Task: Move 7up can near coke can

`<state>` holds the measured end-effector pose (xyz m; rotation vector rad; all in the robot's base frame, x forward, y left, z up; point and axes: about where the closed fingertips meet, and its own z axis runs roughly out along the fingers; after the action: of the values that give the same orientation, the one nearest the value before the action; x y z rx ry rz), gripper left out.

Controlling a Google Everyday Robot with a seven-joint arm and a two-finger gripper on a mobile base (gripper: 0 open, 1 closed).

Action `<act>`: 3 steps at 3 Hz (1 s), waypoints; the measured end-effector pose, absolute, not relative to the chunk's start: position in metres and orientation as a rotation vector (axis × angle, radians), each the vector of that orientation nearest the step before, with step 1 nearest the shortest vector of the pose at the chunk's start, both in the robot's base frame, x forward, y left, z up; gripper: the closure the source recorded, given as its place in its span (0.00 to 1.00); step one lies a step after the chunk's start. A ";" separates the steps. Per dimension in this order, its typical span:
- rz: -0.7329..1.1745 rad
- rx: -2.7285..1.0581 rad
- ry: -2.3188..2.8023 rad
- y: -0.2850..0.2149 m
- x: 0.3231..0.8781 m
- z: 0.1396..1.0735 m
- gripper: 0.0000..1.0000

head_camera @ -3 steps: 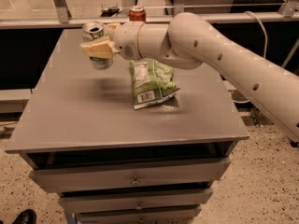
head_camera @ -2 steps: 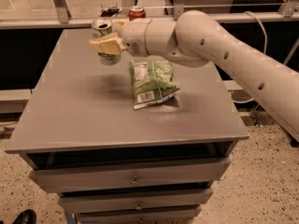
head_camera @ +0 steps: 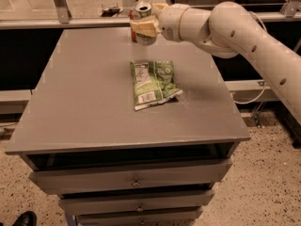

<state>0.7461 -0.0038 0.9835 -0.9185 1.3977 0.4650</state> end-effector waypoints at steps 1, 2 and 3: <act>0.442 -0.858 1.427 -0.033 0.782 0.972 1.00; 0.472 -0.821 1.486 -0.050 0.831 0.948 1.00; 0.486 -0.801 1.523 -0.060 0.853 0.936 1.00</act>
Offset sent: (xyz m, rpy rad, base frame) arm 0.1227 -0.0650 -0.0478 0.0480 0.1237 -0.0956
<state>0.8533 -0.0599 0.9364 -0.8007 1.5228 0.4862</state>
